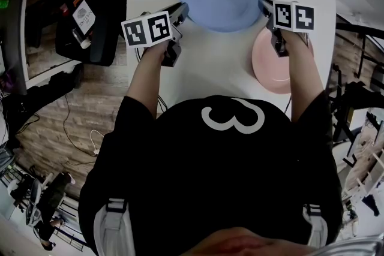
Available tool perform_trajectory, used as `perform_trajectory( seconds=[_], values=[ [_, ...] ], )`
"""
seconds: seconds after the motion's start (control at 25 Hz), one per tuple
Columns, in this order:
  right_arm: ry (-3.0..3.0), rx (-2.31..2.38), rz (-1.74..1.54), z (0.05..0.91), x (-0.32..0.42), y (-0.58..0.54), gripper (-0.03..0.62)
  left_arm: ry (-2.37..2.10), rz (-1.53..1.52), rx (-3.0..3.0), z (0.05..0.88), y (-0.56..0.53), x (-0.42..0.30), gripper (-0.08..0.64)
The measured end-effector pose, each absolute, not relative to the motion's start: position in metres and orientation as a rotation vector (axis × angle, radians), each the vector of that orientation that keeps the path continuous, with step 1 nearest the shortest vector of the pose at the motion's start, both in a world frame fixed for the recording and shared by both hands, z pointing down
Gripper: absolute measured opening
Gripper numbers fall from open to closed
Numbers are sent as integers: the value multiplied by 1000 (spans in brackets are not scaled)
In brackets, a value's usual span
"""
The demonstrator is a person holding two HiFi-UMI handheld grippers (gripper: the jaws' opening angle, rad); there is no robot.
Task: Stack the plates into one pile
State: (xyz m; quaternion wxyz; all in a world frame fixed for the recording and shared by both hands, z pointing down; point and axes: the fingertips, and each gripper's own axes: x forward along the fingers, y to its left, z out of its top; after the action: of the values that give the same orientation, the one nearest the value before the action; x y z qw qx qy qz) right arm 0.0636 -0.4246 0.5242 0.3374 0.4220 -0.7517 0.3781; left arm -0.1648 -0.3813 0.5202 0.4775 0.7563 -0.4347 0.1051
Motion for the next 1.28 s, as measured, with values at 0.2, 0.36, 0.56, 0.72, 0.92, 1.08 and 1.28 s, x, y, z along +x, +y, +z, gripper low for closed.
perform_trajectory(
  seconds=[0.2, 0.36, 0.56, 0.72, 0.92, 1.08, 1.28],
  values=[
    [-1966, 1093, 981, 524, 64, -424, 61, -1068, 269, 1846, 520, -382, -165, 55],
    [-1978, 1087, 966, 523, 62, -424, 61, -1084, 288, 1835, 520, -380, -166, 55],
    [-2006, 1076, 978, 522, 61, -420, 58, -1106, 326, 1828, 520, -374, -166, 55],
    [-2034, 1078, 986, 519, 61, -417, 57, -1124, 316, 1823, 514, -370, -167, 55],
    [-2070, 1080, 974, 508, 63, -408, 57, -1154, 319, 1831, 502, -360, -165, 55],
    [-2098, 1081, 977, 496, 71, -395, 57, -1176, 316, 1853, 485, -349, -157, 55],
    [-2150, 1094, 970, 474, 92, -376, 57, -1207, 315, 1893, 458, -330, -137, 55]
  ],
)
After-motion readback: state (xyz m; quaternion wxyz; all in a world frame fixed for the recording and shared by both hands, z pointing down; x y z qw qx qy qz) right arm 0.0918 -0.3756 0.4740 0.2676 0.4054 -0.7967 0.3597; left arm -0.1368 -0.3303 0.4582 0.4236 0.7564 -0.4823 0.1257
